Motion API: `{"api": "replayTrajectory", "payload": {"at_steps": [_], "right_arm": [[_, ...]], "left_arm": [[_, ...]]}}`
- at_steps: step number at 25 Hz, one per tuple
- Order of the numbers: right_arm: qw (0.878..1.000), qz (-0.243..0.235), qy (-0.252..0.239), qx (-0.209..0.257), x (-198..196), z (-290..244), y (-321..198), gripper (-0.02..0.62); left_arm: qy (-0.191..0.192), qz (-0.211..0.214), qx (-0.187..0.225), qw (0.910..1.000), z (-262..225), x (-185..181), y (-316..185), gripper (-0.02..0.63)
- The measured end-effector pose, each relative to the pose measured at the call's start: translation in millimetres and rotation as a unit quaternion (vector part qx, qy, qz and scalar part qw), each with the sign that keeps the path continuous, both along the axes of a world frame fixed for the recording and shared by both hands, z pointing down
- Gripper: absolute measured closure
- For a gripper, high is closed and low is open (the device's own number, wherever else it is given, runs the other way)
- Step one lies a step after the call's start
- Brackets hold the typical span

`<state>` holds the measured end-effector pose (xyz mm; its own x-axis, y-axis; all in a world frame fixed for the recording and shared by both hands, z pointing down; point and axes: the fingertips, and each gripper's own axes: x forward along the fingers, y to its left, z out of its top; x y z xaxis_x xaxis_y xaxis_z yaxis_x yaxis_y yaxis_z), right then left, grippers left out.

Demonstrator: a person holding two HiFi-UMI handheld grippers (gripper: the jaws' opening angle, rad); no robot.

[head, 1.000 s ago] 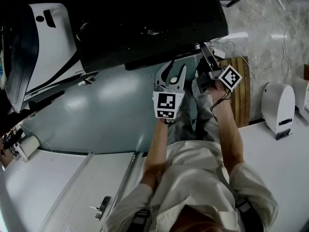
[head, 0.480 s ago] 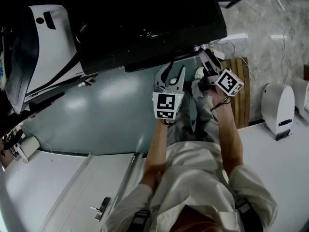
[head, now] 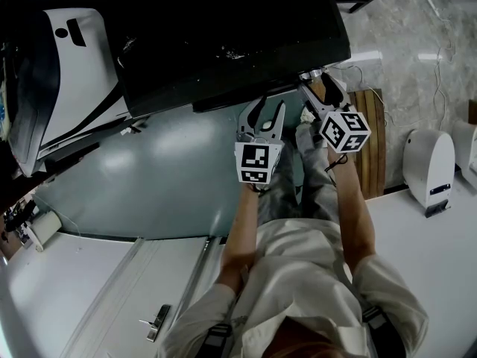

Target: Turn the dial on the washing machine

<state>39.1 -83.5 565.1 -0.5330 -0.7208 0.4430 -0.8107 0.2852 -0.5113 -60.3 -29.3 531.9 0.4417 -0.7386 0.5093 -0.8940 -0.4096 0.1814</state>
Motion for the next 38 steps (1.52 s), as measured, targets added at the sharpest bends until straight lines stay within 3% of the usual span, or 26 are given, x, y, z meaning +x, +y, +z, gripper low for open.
{"api": "replayTrajectory", "payload": {"at_steps": [8, 13, 16, 30, 38], "right_arm": [[0.988, -0.043, 0.141, 0.039, -7.8, 1.9, -1.8, 0.239], [0.976, -0.058, 0.201, 0.054, -10.7, 3.0, -3.6, 0.239], [0.971, -0.056, 0.227, 0.057, -9.7, 3.8, -4.2, 0.315], [0.992, -0.022, 0.121, 0.035, -6.8, 5.1, -4.8, 0.322], [0.998, -0.007, 0.056, 0.02, -5.5, 5.1, -5.3, 0.322]], "left_arm": [[-0.001, -0.003, -0.001, 1.0, 0.8, -3.0, -0.9, 0.443], [-0.001, -0.005, -0.002, 1.0, 1.9, -5.5, -1.9, 0.443], [0.0, -0.006, -0.002, 1.0, 1.9, -6.0, -2.6, 0.443], [0.0, -0.008, -0.002, 1.0, 0.8, -7.6, -4.9, 0.443], [0.001, -0.007, -0.002, 1.0, -1.0, -5.1, -5.4, 0.443]]}}
